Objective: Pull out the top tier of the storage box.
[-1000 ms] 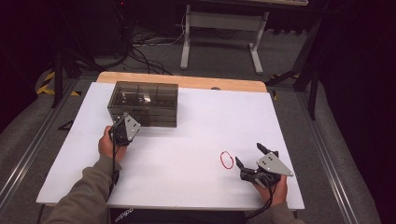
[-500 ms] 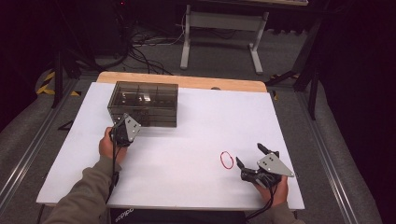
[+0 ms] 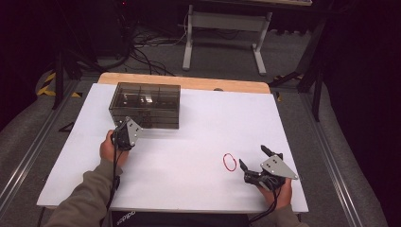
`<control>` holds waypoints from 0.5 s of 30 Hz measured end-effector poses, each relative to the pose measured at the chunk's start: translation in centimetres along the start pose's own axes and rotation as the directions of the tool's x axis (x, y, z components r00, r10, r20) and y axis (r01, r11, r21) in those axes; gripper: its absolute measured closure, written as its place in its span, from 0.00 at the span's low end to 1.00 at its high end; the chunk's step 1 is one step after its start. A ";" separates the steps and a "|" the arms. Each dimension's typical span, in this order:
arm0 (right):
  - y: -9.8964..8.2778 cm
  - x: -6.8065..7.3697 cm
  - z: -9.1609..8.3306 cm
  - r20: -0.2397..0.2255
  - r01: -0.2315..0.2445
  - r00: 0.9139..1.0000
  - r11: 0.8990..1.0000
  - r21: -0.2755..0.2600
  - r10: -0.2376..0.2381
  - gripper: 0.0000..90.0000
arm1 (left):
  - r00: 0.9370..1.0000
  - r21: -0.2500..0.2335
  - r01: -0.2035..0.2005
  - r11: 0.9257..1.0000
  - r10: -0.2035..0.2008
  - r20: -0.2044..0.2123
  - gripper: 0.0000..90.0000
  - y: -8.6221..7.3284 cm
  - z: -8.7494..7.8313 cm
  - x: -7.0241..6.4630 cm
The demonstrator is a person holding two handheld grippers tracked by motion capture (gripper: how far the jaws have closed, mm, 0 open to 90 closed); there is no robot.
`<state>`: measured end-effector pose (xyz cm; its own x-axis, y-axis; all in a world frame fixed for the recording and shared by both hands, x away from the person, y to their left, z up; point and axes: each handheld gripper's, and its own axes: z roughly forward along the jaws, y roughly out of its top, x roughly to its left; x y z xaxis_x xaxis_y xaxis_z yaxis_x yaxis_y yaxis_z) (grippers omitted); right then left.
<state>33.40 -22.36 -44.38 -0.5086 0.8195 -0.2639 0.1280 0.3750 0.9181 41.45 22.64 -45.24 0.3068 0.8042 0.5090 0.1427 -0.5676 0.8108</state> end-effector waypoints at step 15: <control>0.0 0.0 0.0 0.004 0.006 1.000 1.000 0.004 -0.006 0.14 | 0.997 -0.020 -0.036 0.999 0.034 -0.069 0.78 0.1 -0.1 -0.5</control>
<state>33.41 -22.37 -44.42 -0.5061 0.8189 -0.2706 0.1279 0.3815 0.9155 41.18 22.23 -45.40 0.2462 0.7945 0.5551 0.1128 -0.5923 0.7978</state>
